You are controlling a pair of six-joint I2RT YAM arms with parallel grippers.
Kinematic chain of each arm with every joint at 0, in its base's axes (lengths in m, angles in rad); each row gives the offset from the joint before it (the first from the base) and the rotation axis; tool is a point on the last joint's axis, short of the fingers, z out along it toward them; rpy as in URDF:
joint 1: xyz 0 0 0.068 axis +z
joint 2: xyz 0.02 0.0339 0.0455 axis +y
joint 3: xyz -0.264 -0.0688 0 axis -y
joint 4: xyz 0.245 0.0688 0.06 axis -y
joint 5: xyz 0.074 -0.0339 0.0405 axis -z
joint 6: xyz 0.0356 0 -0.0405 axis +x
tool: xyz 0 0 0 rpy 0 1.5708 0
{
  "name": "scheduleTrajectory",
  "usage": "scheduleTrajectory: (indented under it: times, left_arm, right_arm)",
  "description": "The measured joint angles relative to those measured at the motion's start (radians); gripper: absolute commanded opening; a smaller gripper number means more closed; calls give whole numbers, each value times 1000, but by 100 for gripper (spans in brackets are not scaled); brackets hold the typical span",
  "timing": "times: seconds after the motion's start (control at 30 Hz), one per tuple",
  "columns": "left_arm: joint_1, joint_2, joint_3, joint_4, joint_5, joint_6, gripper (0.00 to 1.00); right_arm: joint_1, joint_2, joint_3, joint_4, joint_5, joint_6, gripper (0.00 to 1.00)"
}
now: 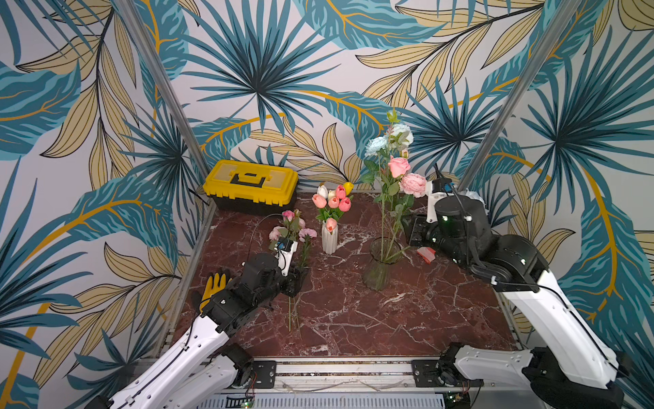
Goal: Pick out pink flowers from the vase
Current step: Pick up the flower from the vase.
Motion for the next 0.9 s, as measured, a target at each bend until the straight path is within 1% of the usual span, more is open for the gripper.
scheduleTrajectory:
  times: [0.13, 0.3, 0.53, 0.63, 0.9]
  left_arm:
    - [0, -19, 0, 0, -1, 0, 53]
    - [0, -38, 0, 1, -1, 0, 54]
    - [0, -56, 0, 2, -1, 0, 54]
    - [0, -62, 0, 2, -1, 0, 55]
    - [0, -75, 0, 6, 0, 0, 55]
  right_arm:
    - [0, 115, 40, -46, 7, 63, 35]
    - [0, 216, 70, -95, 46, 145, 35]
    - [0, 269, 69, -101, 113, 208, 33]
    - [0, 286, 65, -99, 143, 221, 30]
    - [0, 314, 43, -93, 212, 246, 28]
